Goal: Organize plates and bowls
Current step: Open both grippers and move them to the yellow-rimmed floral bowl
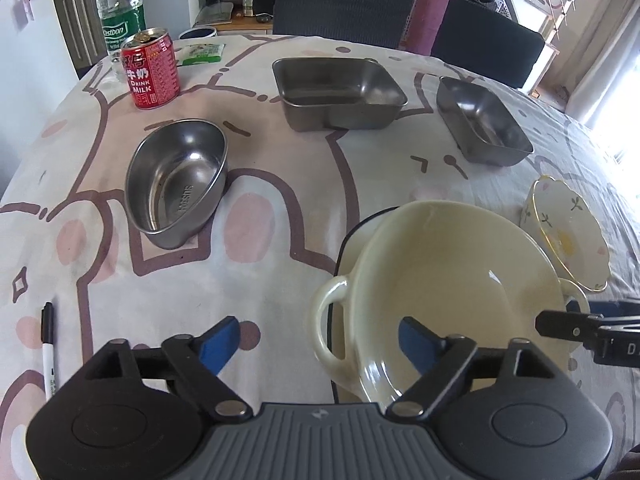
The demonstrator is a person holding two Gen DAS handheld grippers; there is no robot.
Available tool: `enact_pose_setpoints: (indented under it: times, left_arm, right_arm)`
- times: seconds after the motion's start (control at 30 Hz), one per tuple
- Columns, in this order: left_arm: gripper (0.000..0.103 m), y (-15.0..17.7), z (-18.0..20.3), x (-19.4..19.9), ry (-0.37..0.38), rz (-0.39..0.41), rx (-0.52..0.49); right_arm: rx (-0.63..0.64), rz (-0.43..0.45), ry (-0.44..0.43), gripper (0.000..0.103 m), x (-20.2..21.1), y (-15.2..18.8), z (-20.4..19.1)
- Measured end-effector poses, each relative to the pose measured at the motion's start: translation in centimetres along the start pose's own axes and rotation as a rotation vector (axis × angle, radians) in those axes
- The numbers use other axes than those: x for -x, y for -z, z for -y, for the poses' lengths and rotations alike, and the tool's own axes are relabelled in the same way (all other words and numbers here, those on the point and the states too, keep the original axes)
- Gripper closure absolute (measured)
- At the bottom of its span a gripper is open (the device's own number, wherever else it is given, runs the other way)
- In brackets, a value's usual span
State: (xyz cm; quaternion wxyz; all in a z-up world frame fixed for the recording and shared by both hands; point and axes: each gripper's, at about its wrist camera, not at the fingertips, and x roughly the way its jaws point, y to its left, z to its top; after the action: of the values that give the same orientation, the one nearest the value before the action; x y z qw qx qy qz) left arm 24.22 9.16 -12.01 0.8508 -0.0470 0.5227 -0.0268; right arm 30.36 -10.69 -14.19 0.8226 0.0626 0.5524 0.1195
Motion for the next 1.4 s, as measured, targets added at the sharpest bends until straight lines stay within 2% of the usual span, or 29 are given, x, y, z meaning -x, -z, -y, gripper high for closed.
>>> enact_pose_setpoints:
  times: [0.13,0.2,0.37,0.5,0.67,0.73,0.87,0.97,1.07,1.17,1.23,1.27,1.33,1.4]
  left_arm:
    - [0.001,0.3,0.6,1.3,-0.023,0.031,-0.026]
    - [0.000,0.3,0.9,2.5,-0.027,0.067,-0.038]
    - [0.000,0.1,2.4,5.8,0.009,0.164,-0.061]
    - [0.000,-0.4,4.3,7.8,0.014,0.242,-0.079]
    - [0.000,-1.1,7.6,9.4,0.027,0.341,-0.099]
    - [0.000,-1.7,9.3,9.4,0.036,0.375,-0.104]
    - [0.000,-2.9,12.5,8.2,0.083,0.385,-0.108]
    - [0.005,-3.7,14.8,6.3,0.092,0.361,-0.150]
    - [0.015,-4.5,16.4,4.1,0.116,0.321,-0.169]
    - [0.029,-5.3,17.4,1.7,0.131,0.264,-0.172]
    - [0.037,-5.8,17.8,0.3,0.134,0.233,-0.174]
    - [0.042,-6.0,17.9,-0.5,0.139,0.214,-0.171]
    - [0.048,-6.3,18.0,-1.9,0.151,0.178,-0.156]
    - [0.057,-6.8,18.0,-3.2,0.150,0.147,-0.143]
  right_arm:
    - [0.020,0.038,0.015,0.008,1.1,0.3,-0.2]
    - [0.034,0.058,0.017,0.000,1.8,0.5,0.0]
    - [0.050,0.133,0.000,0.000,4.8,1.3,0.7]
    - [0.035,0.237,-0.018,0.000,8.1,1.7,1.6]
    - [-0.036,0.371,-0.028,0.000,11.6,1.6,4.1]
    - [-0.086,0.399,-0.035,0.000,12.2,1.2,5.4]
    - [-0.170,0.435,0.003,0.000,12.6,0.9,8.4]
    - [-0.225,0.420,0.047,0.000,12.4,0.6,10.7]
    - [-0.264,0.399,0.051,0.006,11.6,0.3,12.7]
    - [-0.294,0.379,0.069,0.018,10.6,-0.3,14.5]
    - [-0.295,0.358,0.048,0.031,9.7,-0.8,15.3]
    - [-0.294,0.348,0.044,0.034,9.3,-1.0,15.5]
    - [-0.283,0.323,0.049,0.048,8.1,-1.6,15.8]
    - [-0.273,0.296,0.057,0.057,6.8,-2.0,15.8]
